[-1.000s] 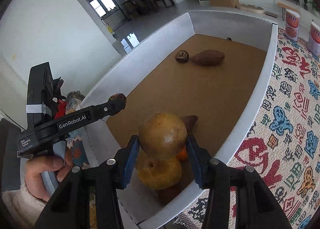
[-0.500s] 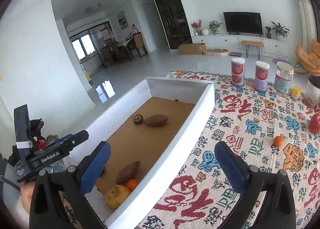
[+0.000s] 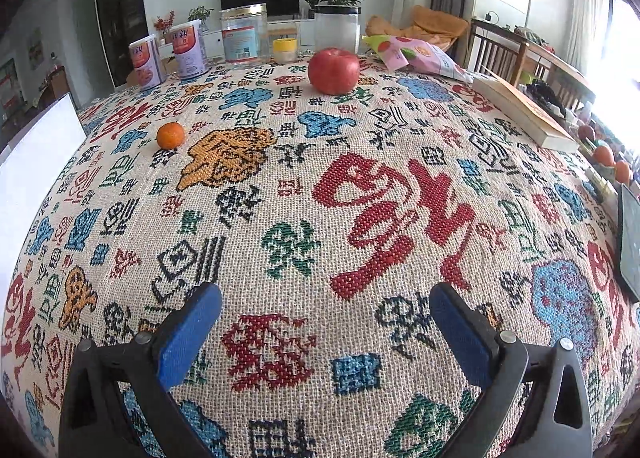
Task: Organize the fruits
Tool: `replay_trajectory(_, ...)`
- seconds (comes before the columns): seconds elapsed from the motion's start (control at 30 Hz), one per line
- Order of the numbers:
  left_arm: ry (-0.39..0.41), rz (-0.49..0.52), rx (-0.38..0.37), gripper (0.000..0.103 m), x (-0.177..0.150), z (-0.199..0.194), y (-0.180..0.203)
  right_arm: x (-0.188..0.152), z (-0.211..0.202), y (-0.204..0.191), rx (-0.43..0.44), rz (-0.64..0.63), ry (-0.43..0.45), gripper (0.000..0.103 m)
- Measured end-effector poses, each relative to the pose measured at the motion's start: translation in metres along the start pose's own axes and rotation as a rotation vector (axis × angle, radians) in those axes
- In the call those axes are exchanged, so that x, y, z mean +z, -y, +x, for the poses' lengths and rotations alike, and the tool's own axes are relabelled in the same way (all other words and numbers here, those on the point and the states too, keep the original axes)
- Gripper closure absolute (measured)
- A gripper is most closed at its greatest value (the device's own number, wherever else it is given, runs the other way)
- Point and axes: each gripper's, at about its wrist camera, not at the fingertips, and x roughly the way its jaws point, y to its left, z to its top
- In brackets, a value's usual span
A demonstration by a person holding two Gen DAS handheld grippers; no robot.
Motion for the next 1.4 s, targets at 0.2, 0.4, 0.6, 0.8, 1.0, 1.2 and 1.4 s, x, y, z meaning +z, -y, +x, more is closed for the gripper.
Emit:
replay_trajectory(0.2,-0.108,0.057,0.025,0.008,-0.024,0.079,0.028,0.000,0.013,0.015,-0.002,0.068,-0.045,0.000)
replay_trajectory(0.4,-0.205,0.081,0.100,0.007,-0.041,0.128,0.027,-0.002,0.015,0.008,-0.031,0.042,-0.062,0.000)
replay_trajectory(0.6,-0.209,0.081,0.100,0.005,-0.042,0.129,0.028,-0.001,0.016,0.006,-0.043,0.031,-0.069,0.000)
replay_trajectory(0.8,-0.210,0.081,0.101,0.005,-0.041,0.130,0.028,-0.001,0.016,0.006,-0.043,0.030,-0.070,0.000)
replay_trajectory(1.0,-0.210,0.081,0.101,0.004,-0.042,0.130,0.028,-0.002,0.016,0.006,-0.044,0.030,-0.070,0.000)
replay_trajectory(1.2,-0.210,0.081,0.101,0.004,-0.042,0.130,0.028,-0.002,0.016,0.005,-0.044,0.030,-0.070,0.000)
replay_trajectory(1.4,-0.210,0.081,0.102,0.004,-0.042,0.130,0.028,-0.002,0.016,0.006,-0.043,0.030,-0.070,0.000)
